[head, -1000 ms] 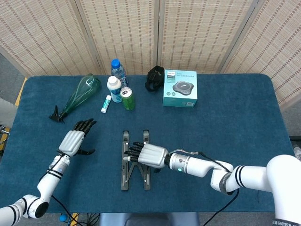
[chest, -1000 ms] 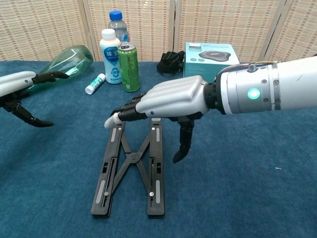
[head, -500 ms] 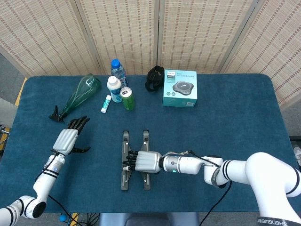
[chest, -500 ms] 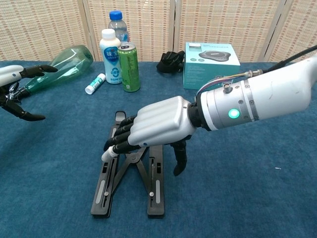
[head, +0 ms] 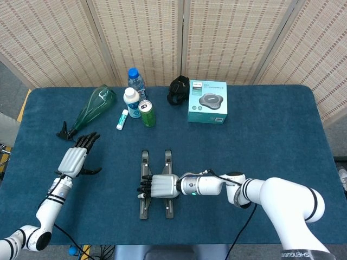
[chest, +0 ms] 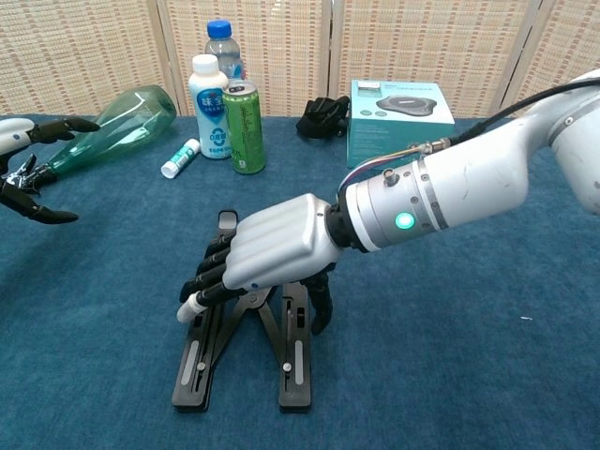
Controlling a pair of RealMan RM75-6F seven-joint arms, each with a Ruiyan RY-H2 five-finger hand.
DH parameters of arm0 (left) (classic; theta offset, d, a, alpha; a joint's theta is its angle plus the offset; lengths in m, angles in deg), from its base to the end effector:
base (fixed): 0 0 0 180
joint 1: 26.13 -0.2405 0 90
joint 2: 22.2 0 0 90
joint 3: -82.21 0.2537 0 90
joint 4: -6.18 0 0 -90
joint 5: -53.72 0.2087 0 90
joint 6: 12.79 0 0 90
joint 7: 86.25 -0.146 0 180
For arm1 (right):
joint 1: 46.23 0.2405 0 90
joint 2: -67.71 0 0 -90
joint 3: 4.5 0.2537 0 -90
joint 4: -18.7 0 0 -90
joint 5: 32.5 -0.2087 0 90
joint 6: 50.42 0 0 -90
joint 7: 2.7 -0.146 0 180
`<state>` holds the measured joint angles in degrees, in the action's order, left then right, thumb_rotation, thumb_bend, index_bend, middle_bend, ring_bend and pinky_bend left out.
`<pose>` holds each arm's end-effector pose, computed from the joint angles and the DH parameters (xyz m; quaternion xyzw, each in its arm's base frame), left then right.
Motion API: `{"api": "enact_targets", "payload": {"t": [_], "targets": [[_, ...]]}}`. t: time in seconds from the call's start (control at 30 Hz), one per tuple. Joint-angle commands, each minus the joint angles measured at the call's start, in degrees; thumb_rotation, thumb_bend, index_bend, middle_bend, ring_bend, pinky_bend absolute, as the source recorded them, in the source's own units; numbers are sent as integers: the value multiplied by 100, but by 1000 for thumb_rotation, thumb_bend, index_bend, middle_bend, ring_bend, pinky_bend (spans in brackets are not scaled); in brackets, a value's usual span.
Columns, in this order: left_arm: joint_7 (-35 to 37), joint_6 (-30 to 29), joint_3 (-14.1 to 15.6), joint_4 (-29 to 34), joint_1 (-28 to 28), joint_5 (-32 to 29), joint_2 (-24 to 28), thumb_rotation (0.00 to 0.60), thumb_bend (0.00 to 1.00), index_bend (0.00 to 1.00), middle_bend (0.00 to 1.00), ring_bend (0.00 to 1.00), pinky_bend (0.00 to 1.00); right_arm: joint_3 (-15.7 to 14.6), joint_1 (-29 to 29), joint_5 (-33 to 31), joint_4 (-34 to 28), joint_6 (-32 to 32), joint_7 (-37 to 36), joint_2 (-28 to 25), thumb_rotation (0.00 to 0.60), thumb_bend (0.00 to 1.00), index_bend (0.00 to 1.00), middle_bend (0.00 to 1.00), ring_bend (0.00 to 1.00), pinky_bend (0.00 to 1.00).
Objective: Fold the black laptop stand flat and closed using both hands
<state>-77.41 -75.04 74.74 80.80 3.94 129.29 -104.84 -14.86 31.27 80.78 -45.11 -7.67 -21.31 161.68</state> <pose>-0.2550 0.3298 0.0486 -0.6402 -0.4531 -0.4238 0.4530 -0.0380 -0.3352 -0.0958 0.9696 0.0074 0.2354 0.0660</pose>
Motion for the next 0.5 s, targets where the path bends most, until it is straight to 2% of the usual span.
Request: {"api": "enact_targets", "payload": {"t": [0.03, 0.5], "targets": [[10, -5, -9, -11, -13, -7, 1, 600, 147, 0, 12, 0, 0, -92, 150, 47, 135, 28, -203, 86, 600, 0, 0, 0, 0, 0], [64, -25, -33, -49, -64, 2, -23, 600, 147, 0, 11, 0, 0, -388, 588, 66, 271, -102, -712, 142, 600, 0, 0, 0, 0, 0]]}}
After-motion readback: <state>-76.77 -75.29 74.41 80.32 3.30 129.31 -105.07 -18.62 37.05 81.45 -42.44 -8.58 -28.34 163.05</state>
